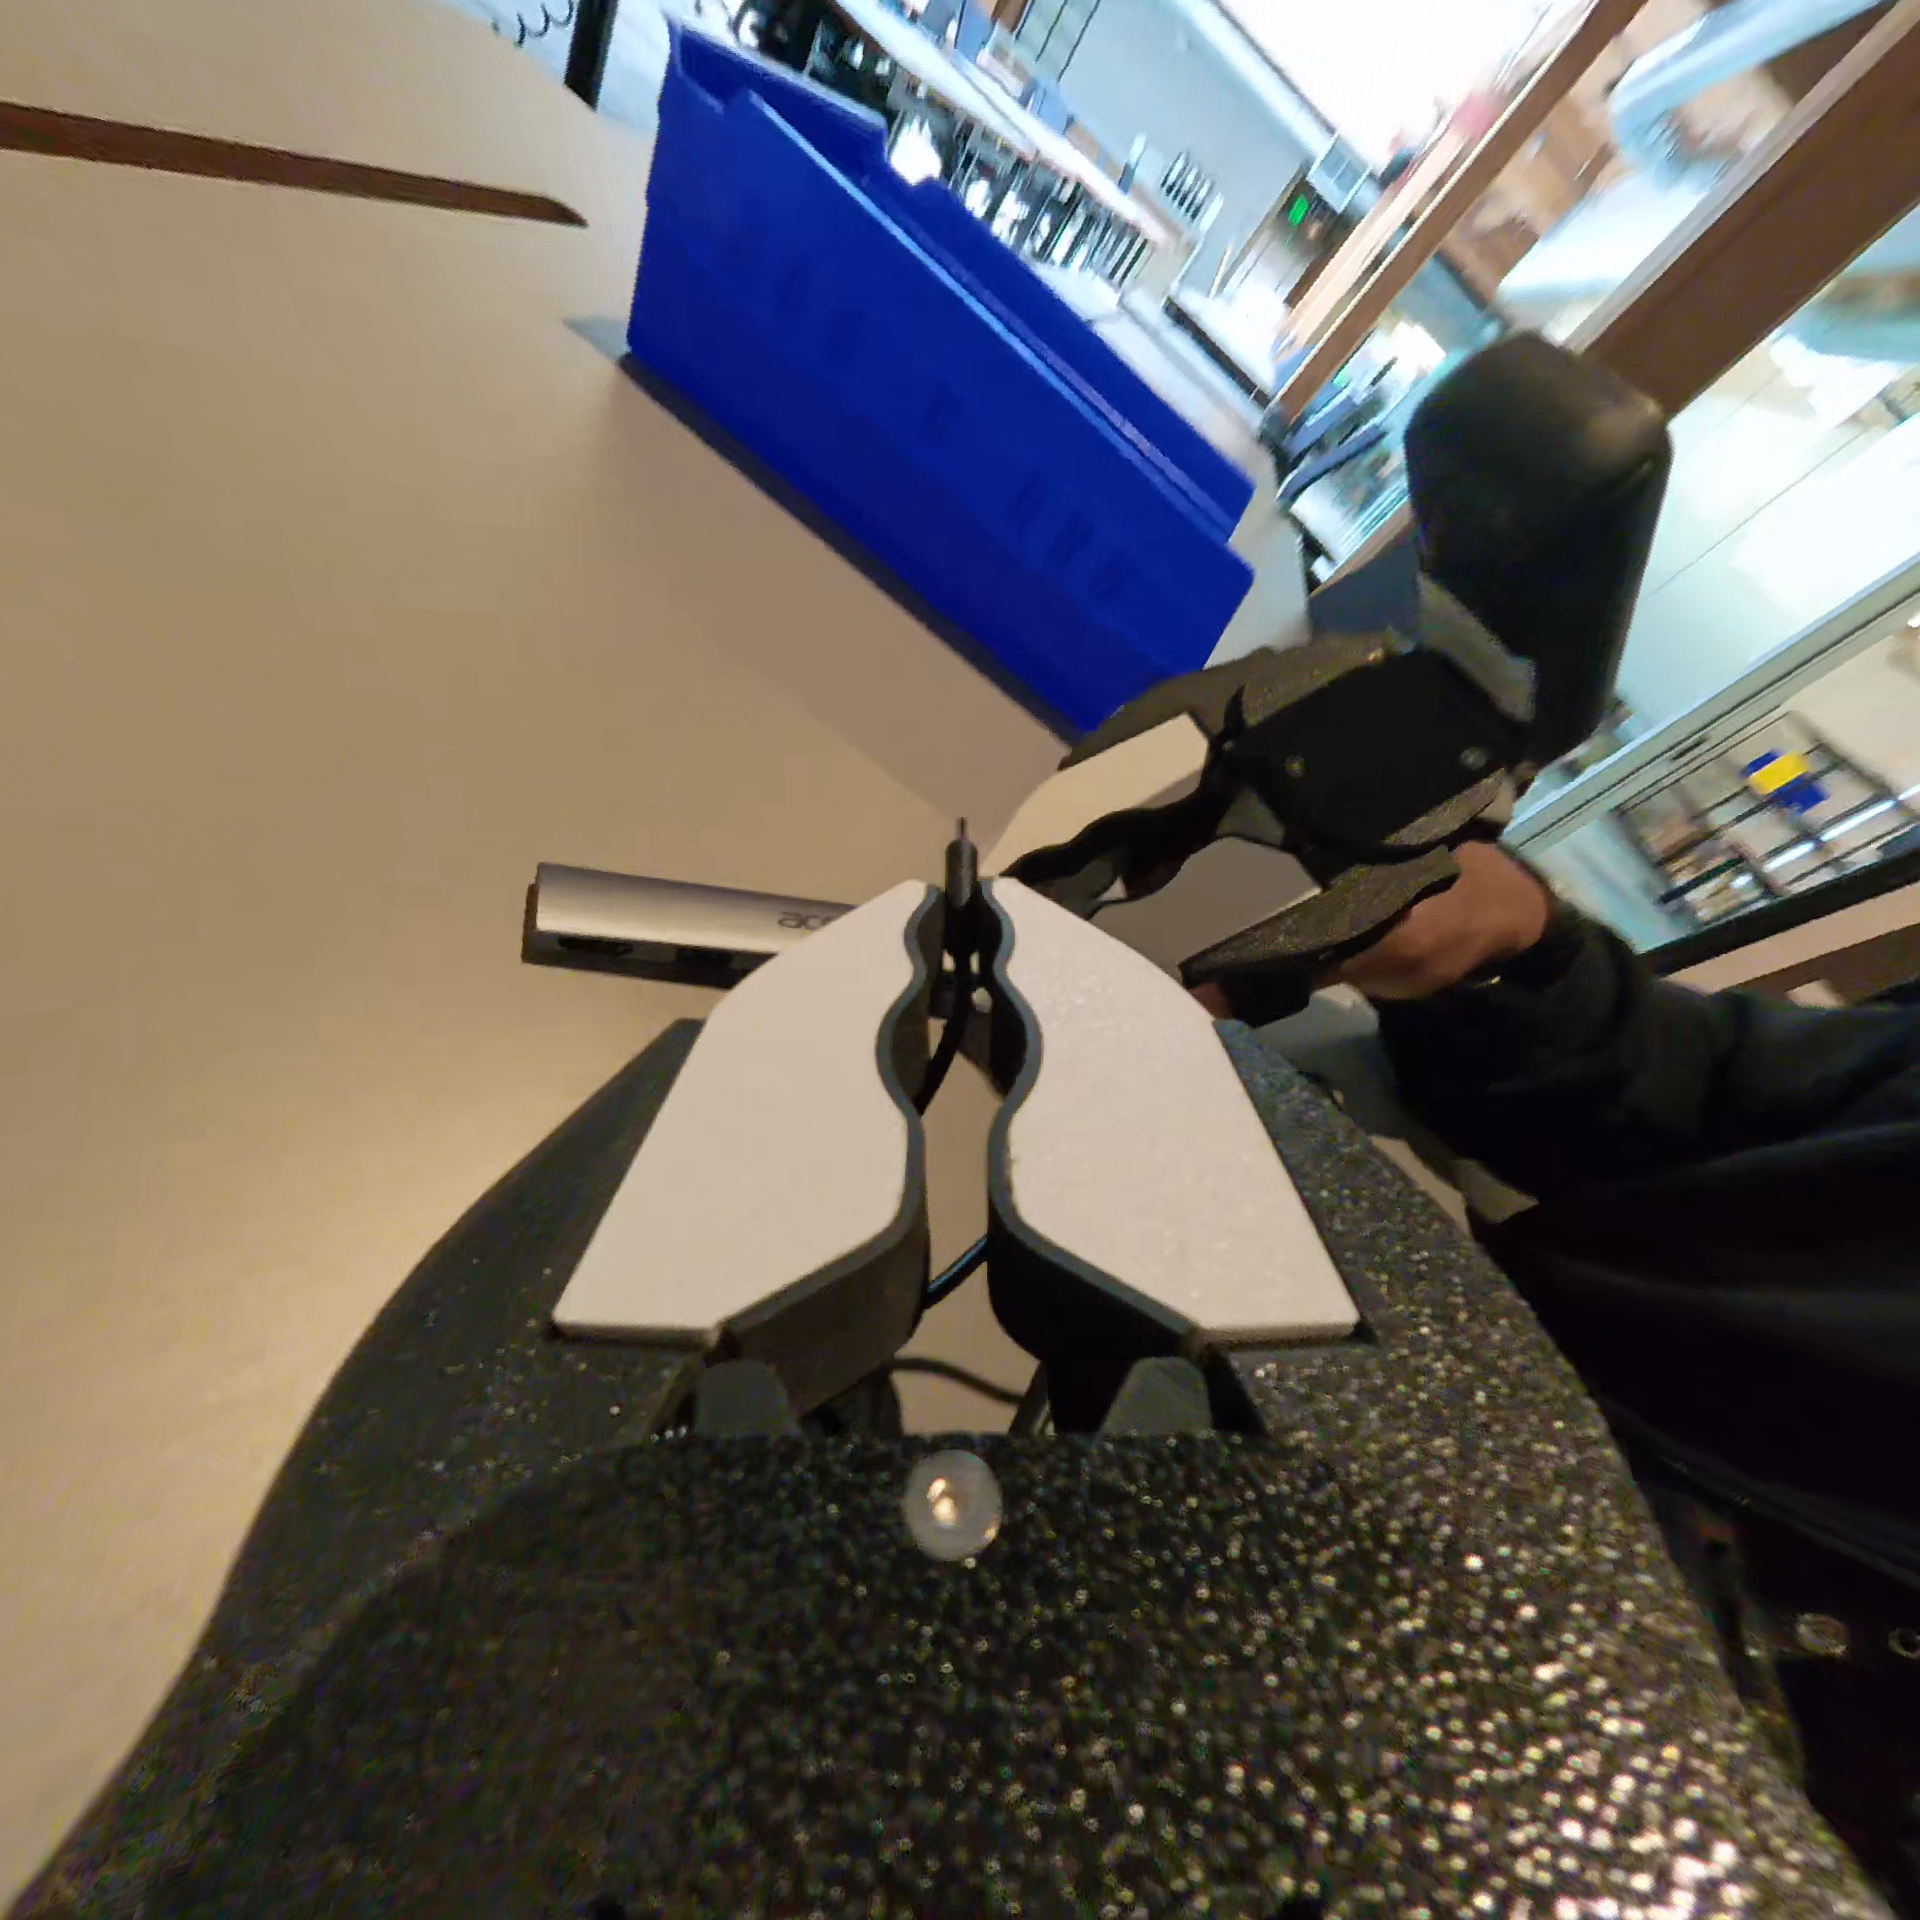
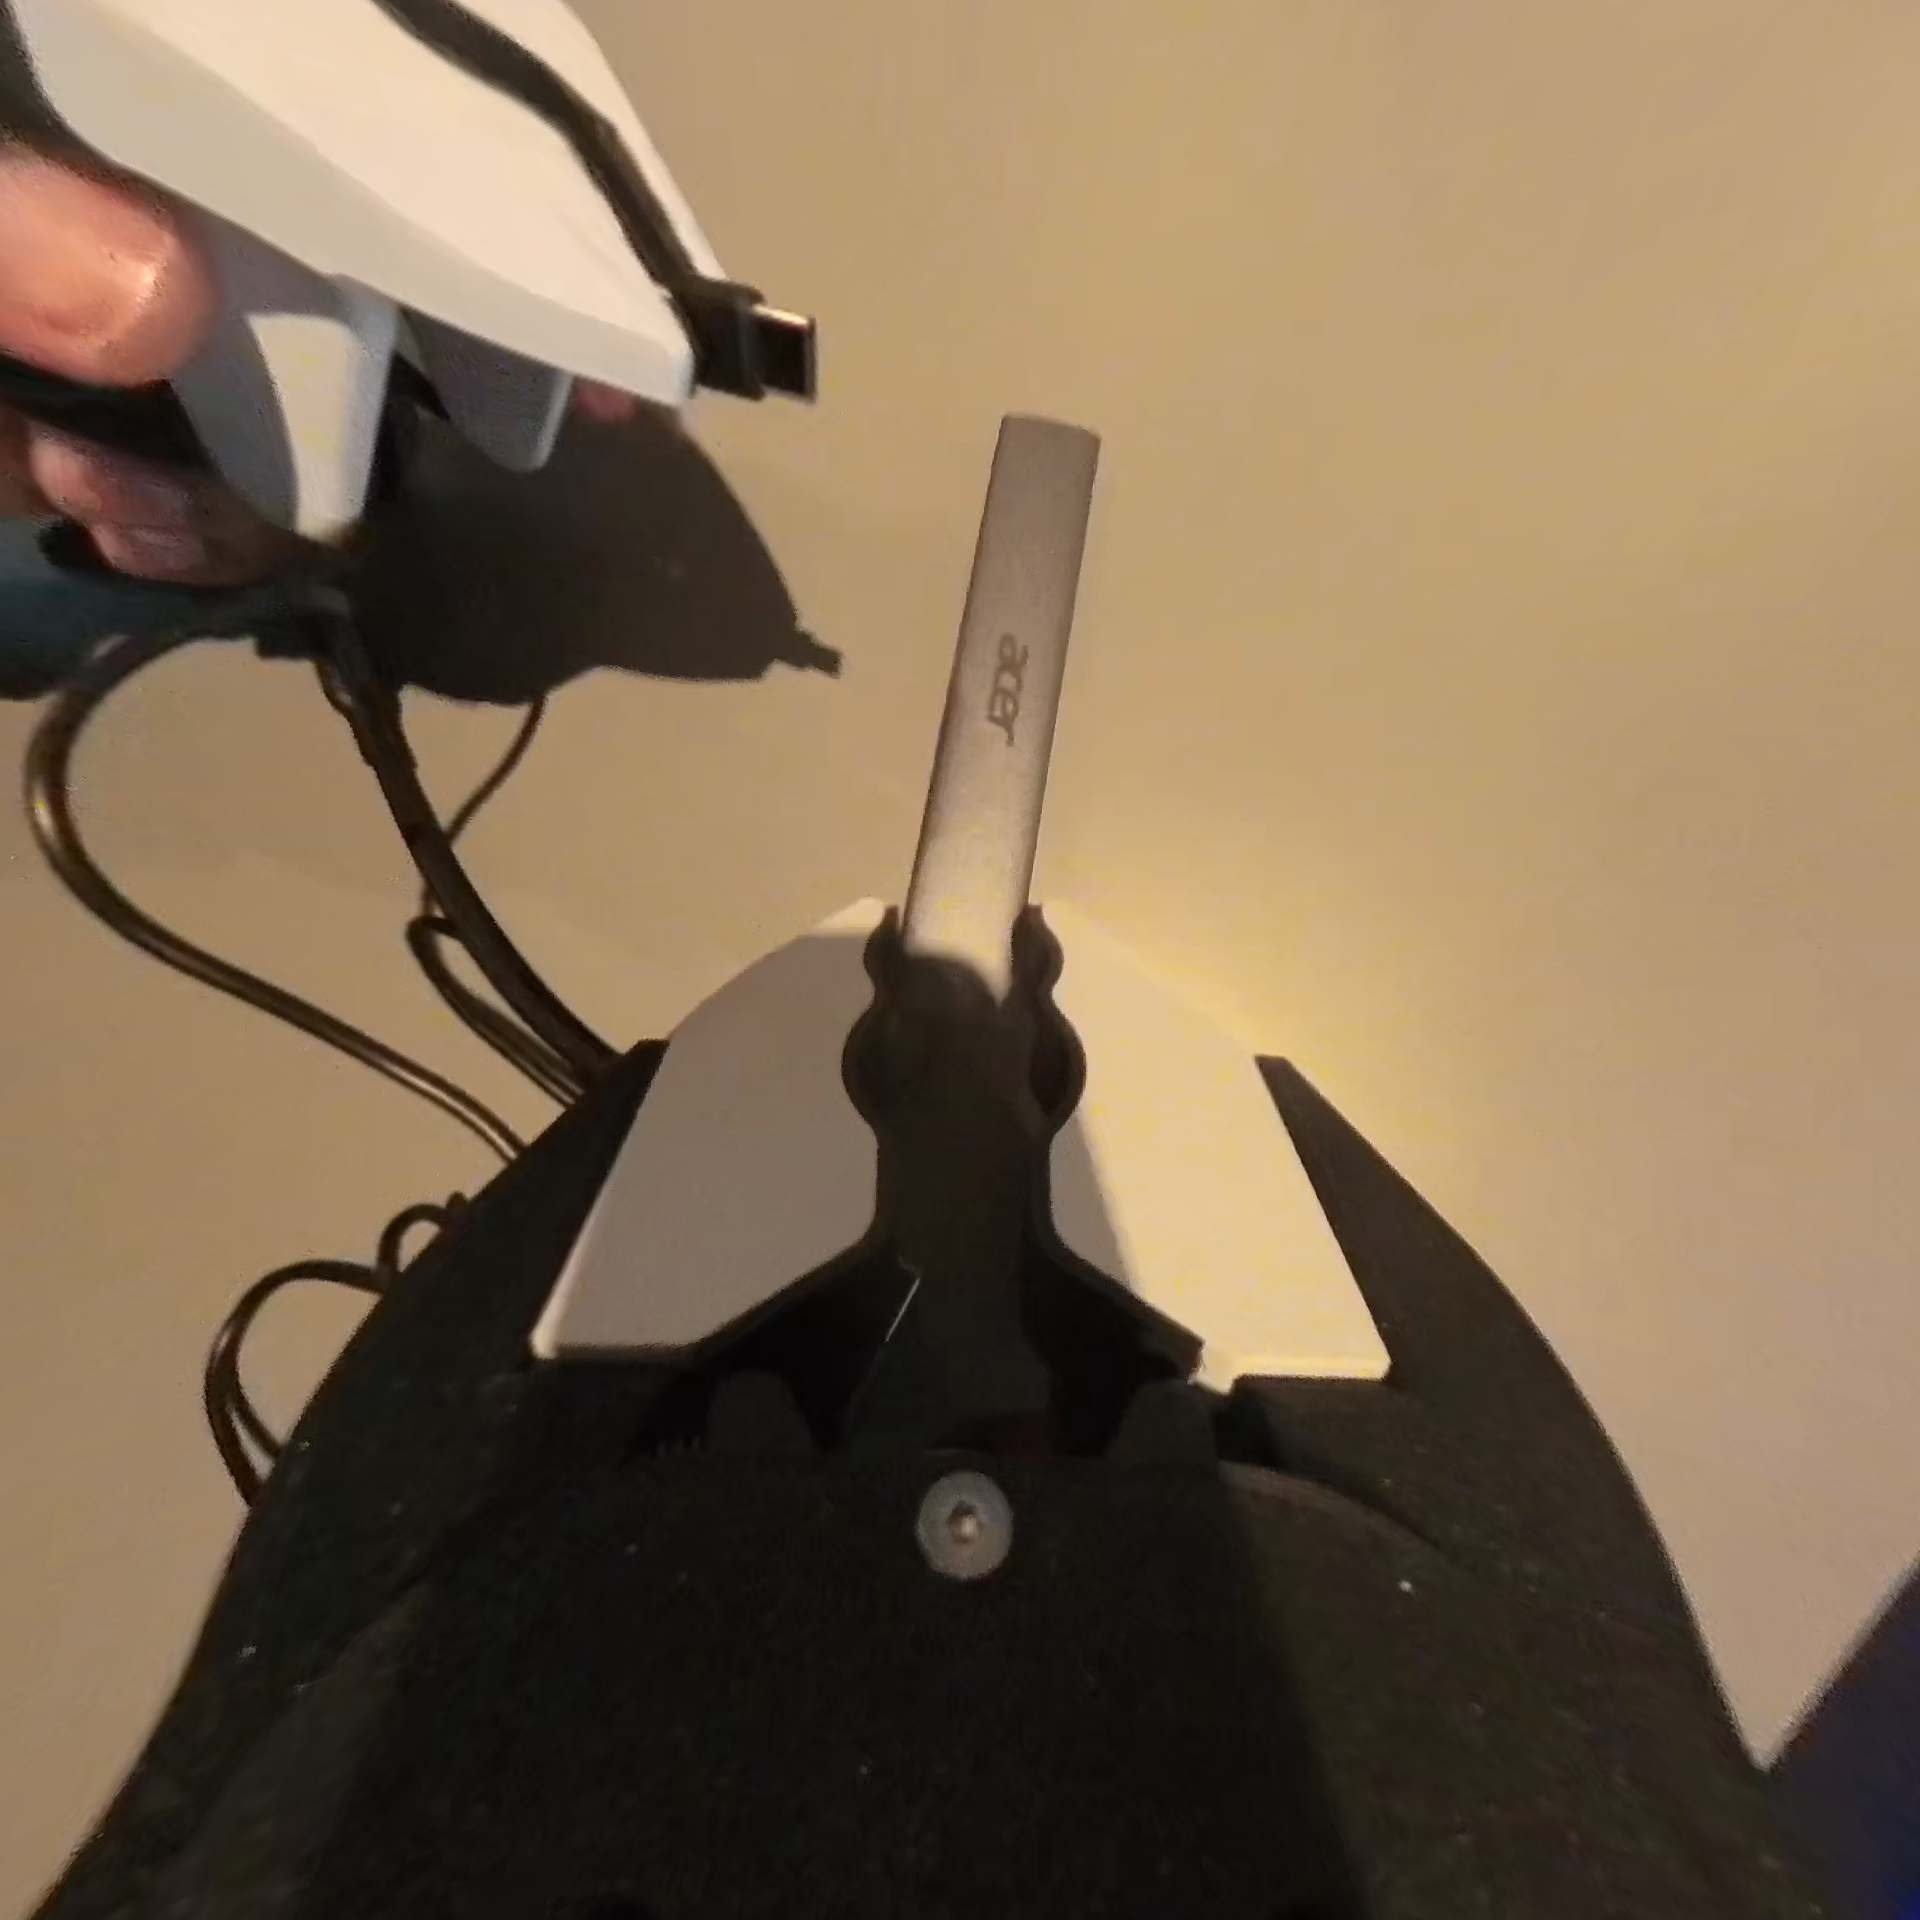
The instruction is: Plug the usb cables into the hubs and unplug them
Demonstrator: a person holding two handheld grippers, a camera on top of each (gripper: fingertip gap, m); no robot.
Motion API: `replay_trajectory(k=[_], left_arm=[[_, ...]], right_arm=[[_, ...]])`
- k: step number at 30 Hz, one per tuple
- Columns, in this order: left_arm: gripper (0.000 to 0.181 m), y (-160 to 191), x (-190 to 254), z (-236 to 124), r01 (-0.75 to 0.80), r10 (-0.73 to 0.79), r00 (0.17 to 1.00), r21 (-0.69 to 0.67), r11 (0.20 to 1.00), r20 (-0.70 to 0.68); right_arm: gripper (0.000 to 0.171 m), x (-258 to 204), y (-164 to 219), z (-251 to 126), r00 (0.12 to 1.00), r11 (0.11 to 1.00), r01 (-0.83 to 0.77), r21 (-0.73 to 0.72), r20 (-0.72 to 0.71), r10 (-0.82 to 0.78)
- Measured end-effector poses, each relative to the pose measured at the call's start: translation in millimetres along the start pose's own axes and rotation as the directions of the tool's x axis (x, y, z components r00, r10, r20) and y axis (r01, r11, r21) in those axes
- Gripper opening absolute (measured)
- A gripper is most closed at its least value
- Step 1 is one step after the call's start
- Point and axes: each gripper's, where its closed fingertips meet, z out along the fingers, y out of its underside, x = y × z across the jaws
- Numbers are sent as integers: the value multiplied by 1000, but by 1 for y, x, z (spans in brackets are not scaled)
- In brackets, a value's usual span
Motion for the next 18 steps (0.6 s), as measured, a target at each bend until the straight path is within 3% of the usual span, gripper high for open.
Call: replay_trajectory(k=[6, 15, 18], left_arm=[[5, -14, 21, -2, 123, -104, 977, 96, 988, -184], [6, -12, 20, 1, 172, -150, 968, 97, 980, -201], [6, -8, 15, 2, 191, -176, 969, 75, 979, -174]], right_arm=[[22, -7, -20, -13, 999, 987, 22, 158, -36, -17], [22, -23, -35, -22, 994, 953, 78, 292, -91, -54], [22, -23, -29, -19, 994, 965, 76, 253, -98, -52]])
